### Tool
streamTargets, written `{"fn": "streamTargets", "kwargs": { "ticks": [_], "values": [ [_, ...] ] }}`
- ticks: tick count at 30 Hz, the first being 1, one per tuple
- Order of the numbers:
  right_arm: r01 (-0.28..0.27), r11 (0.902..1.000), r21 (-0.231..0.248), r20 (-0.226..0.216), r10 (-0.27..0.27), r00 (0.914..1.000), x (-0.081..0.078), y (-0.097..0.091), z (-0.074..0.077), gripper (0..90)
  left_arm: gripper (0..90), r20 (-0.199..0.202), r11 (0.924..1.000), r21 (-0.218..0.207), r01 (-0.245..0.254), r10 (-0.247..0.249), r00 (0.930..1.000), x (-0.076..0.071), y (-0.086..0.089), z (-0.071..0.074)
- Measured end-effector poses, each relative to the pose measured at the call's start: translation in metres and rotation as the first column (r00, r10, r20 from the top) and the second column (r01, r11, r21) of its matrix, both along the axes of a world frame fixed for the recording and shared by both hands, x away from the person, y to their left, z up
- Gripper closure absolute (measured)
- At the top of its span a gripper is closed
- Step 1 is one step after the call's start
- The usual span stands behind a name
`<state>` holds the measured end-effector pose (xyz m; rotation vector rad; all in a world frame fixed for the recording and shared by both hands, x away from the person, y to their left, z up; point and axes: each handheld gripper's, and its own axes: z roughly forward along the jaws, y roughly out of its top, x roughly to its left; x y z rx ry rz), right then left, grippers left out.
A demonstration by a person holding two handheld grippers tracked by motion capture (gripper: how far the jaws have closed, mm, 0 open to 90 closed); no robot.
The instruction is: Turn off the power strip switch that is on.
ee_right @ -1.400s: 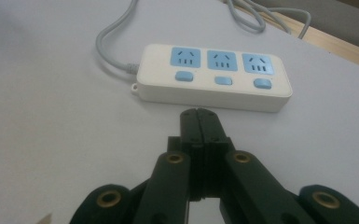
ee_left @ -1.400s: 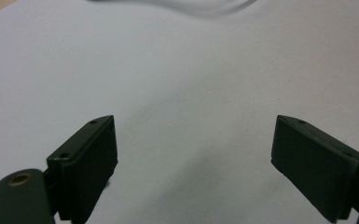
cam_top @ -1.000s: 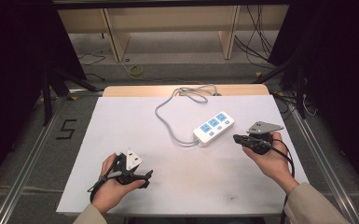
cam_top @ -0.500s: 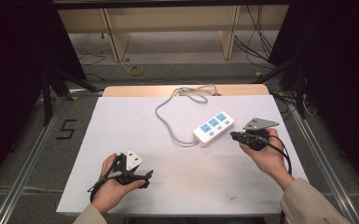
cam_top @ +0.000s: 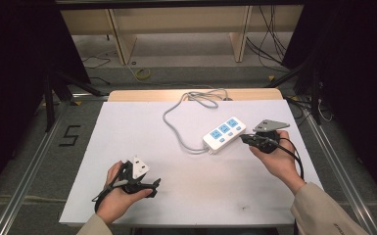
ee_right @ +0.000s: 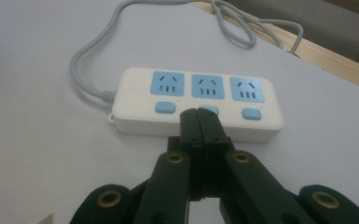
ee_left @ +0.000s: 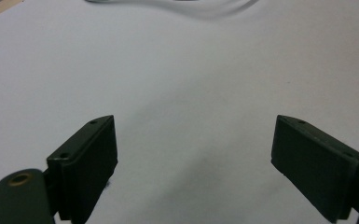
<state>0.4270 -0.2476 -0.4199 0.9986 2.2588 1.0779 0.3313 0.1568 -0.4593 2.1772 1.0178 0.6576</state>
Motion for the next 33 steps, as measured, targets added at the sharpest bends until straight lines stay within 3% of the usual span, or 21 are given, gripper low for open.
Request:
{"fn": "streamTargets", "kwargs": {
  "ticks": [33],
  "values": [
    [0.018, 0.9998, -0.001, -0.004, -0.018, 0.9998, 0.019, 0.005, 0.001, 90.0, 14.2, 0.001, 1.0, -0.002, 0.004, -0.004, 1.0, 0.0, -0.001, 0.0]
  ]
}}
